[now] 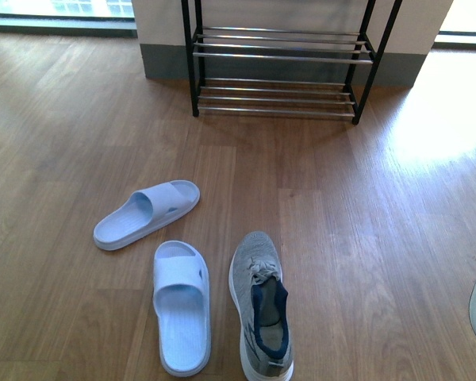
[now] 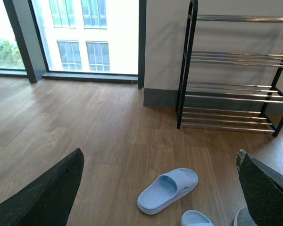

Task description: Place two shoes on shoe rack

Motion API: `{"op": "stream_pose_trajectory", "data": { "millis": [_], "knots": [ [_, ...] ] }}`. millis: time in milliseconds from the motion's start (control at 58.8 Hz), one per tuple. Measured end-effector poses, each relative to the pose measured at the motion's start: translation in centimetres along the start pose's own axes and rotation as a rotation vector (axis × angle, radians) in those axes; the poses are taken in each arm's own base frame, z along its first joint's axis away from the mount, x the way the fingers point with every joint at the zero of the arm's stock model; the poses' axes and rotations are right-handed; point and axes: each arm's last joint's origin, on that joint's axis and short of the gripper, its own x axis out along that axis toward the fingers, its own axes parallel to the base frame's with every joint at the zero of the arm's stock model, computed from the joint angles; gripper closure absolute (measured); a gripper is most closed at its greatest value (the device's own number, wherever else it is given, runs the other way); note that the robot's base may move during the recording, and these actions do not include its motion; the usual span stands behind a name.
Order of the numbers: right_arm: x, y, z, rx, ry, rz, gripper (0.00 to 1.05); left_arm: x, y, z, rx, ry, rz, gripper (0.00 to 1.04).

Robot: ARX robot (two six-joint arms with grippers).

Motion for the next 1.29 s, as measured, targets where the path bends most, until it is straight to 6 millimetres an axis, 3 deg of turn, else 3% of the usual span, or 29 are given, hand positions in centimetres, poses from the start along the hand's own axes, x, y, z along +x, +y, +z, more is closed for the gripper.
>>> {"op": "stream_pose_trajectory", "data": {
  "millis": [1293],
  "knots": [
    [-0.3,-0.33,-0.18,0.021,-0.007,-0.026,1.01,0.0,-0.01,0.01,0.0,0.0,-0.005,0.09]
  ]
}}
